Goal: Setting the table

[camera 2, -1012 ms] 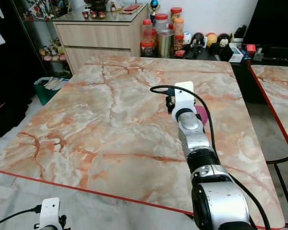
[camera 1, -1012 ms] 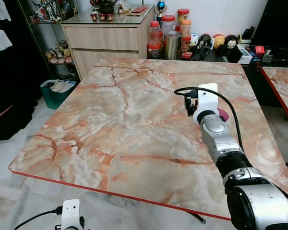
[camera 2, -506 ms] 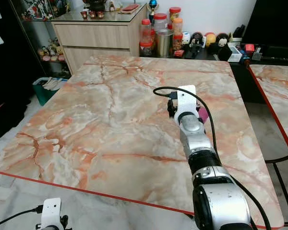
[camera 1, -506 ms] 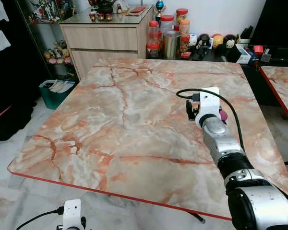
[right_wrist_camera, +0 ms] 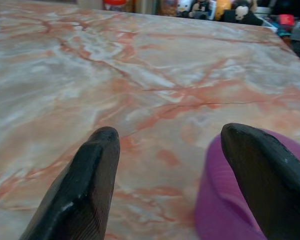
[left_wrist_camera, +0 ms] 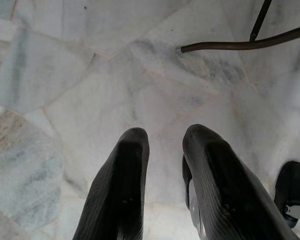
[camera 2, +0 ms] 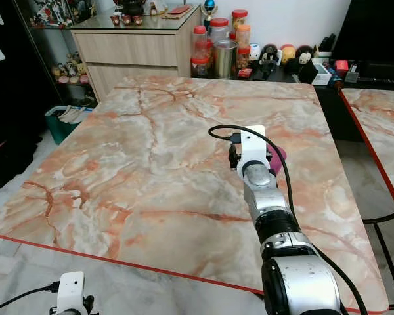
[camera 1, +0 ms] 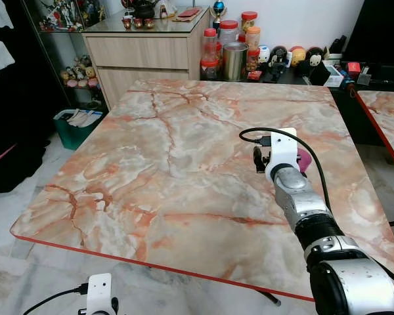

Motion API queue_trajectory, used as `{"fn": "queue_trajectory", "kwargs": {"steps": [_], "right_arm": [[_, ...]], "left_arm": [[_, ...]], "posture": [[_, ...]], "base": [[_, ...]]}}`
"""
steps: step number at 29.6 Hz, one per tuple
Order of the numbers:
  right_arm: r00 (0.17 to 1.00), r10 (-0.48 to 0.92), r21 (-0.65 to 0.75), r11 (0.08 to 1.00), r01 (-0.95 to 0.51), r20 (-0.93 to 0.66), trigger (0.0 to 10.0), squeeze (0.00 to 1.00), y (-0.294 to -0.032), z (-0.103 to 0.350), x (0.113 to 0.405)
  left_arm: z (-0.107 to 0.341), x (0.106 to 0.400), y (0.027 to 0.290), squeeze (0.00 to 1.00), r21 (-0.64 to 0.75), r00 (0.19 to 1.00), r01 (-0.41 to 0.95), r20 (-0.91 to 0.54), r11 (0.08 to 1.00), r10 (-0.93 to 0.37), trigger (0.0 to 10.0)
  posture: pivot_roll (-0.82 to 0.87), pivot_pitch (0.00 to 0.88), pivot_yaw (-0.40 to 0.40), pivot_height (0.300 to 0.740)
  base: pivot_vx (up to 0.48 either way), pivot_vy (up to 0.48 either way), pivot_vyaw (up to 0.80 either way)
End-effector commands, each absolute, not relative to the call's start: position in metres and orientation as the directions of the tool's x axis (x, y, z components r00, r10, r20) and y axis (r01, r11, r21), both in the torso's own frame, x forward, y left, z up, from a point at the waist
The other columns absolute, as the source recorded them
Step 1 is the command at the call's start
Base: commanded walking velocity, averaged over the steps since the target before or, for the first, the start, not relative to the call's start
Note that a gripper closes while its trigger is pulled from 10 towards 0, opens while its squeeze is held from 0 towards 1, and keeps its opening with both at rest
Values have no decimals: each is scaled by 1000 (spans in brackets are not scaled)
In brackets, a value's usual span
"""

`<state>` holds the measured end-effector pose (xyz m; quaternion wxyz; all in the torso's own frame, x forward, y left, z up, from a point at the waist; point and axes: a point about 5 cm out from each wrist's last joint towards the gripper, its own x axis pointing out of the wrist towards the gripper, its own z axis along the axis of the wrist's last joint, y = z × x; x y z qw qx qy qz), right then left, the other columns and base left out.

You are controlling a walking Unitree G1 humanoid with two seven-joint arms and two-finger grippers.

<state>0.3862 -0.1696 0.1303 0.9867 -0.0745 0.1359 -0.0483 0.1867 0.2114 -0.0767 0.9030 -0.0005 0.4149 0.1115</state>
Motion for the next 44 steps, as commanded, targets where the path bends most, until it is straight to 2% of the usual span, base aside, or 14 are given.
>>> {"fn": "queue_trajectory", "kwargs": {"steps": [1, 44], "right_arm": [[959, -139, -159, 982, 101, -247, 10000, 0, -173, 135, 387], [913, -202, -186, 972, 143, -353, 10000, 0, -183, 109, 376]], "left_arm": [[-78, 184, 210, 0, 88, 622, -191, -760, 978, 190, 10000], [-82, 181, 203, 0, 55, 608, -158, -781, 986, 141, 10000]], "posture": [[10, 0, 39, 740], [13, 0, 35, 740]], "base": [[0, 0, 0], [0, 0, 0]]}}
